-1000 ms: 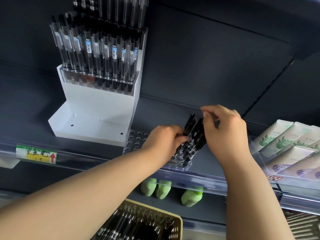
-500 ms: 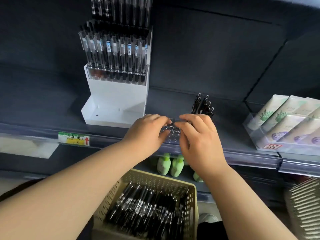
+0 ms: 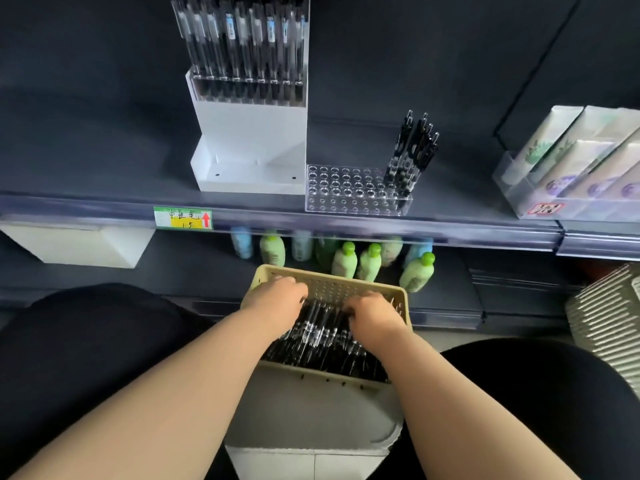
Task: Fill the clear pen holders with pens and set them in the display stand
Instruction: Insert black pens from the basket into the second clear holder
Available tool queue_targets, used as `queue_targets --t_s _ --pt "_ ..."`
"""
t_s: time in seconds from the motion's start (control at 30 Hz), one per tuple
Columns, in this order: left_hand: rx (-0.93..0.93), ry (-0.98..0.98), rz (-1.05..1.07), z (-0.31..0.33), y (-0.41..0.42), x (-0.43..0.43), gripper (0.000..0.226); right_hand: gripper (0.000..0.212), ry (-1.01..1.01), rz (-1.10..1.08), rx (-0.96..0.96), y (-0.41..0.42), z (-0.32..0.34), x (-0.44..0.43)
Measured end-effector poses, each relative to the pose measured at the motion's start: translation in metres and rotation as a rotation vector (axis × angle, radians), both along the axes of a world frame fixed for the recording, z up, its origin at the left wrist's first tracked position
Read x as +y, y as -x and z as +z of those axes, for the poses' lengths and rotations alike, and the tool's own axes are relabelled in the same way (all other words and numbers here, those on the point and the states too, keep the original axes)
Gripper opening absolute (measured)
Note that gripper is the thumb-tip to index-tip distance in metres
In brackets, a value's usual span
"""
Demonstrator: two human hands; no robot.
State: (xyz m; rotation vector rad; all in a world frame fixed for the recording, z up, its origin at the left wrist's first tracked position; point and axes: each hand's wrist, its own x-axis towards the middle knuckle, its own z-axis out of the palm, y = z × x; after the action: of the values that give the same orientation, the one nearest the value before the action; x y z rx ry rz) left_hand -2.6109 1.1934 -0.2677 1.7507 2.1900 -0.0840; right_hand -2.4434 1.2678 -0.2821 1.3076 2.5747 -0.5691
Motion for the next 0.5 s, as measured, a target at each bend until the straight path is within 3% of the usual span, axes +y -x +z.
queue_targets --t_s 0.2,0.3,0.5 --pt "0.097 0.22 -0.046 -0.036 -0.011 -0.003 0.052 0.045 0.165 0.046 -0.121 0.004 -0.029 -0.006" --pt "0.211 0.28 -0.123 -0.048 -0.012 -0.001 0.049 0.05 0.122 0.124 -0.108 0.013 -0.038 -0.006" --pt "0.203 0.365 -0.207 -0.078 -0.007 0.005 0.046 0.054 0.007 0.342 -0.185 0.03 -0.062 -0.006"
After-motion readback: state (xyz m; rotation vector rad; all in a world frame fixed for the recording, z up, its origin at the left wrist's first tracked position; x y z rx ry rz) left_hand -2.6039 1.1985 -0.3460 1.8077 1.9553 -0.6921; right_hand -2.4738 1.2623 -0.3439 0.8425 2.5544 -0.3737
